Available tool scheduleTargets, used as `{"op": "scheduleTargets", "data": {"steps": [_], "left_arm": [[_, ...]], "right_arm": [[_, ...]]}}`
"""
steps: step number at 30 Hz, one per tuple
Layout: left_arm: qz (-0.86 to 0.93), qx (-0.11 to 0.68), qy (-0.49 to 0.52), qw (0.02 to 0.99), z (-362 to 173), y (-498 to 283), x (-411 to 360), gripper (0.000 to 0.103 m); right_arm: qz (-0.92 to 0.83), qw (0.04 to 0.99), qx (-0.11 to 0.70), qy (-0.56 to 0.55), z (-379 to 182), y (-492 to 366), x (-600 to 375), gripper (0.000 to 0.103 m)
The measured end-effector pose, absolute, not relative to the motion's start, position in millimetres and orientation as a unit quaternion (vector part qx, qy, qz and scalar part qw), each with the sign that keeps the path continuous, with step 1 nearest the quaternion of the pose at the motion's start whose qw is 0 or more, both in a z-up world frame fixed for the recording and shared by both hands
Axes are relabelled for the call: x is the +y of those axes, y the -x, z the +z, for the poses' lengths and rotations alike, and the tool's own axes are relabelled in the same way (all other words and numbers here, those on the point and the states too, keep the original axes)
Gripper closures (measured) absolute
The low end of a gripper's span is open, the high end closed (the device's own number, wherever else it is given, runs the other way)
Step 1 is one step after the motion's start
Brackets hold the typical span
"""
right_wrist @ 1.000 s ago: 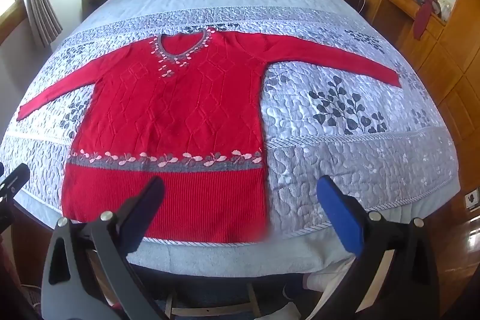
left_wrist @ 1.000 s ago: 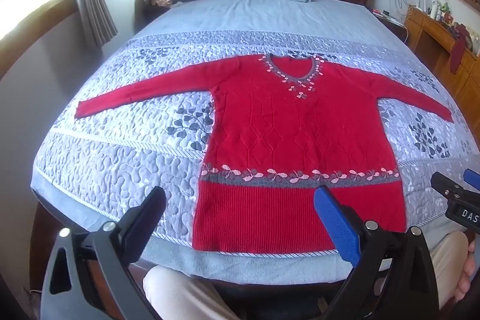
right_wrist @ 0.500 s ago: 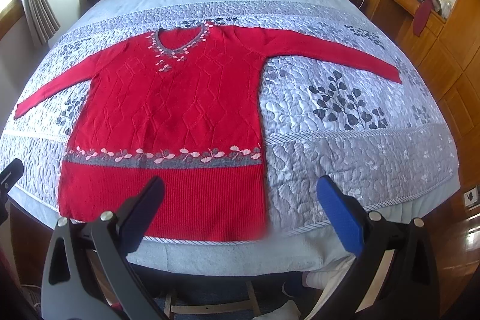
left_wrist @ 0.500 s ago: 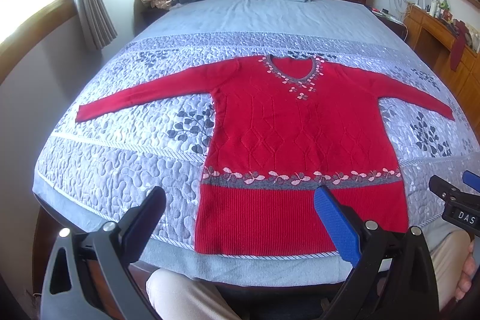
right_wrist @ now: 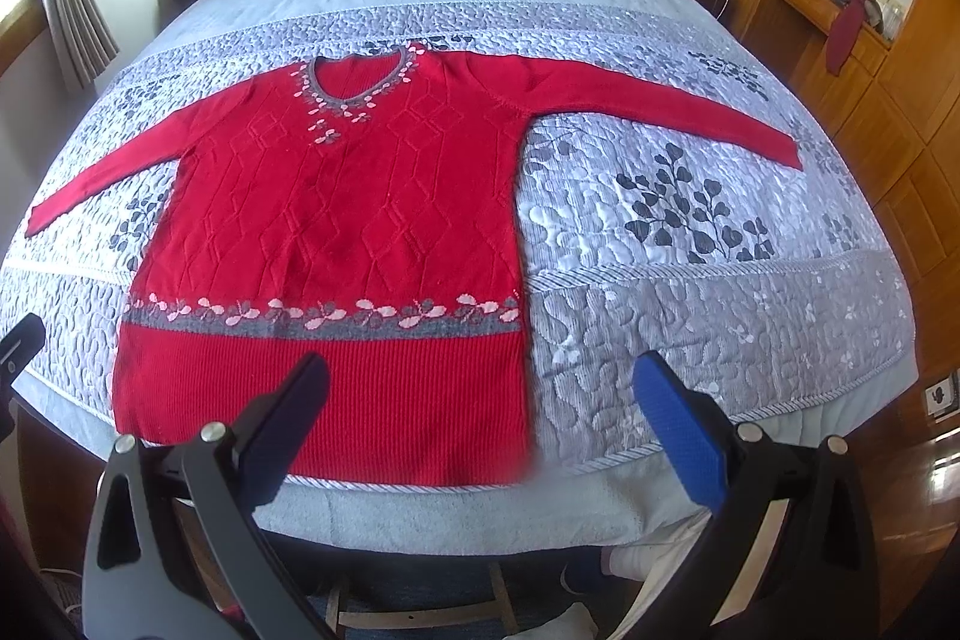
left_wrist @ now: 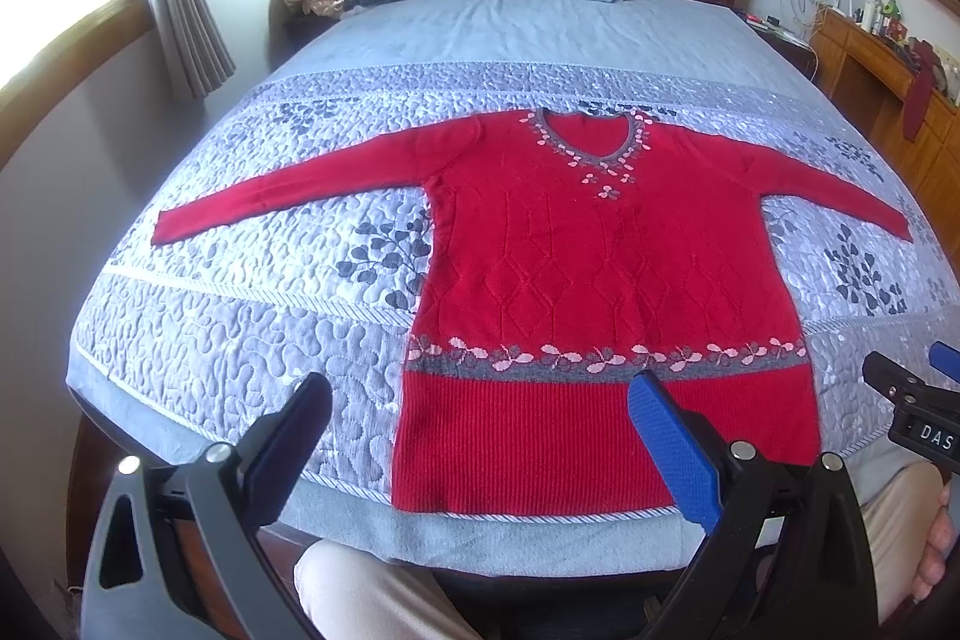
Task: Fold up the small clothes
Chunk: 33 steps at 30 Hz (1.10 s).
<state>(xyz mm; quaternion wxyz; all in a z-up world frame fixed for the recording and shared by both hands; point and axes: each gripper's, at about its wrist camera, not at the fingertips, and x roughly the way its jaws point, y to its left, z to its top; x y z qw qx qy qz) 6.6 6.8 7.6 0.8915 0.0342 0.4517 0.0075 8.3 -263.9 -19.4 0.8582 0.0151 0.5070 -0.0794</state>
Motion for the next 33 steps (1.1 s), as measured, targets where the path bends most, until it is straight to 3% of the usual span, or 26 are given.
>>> {"op": "scheduleTargets", "data": {"steps": [33], "left_arm": [[0.009,0.457,-0.035,0.889,3.6,-12.4,9.0,0.004]], "right_arm": [[-0.081,0.858,0.507,-0.015,-21.3,-11.1,-265.5,0.002]]}}
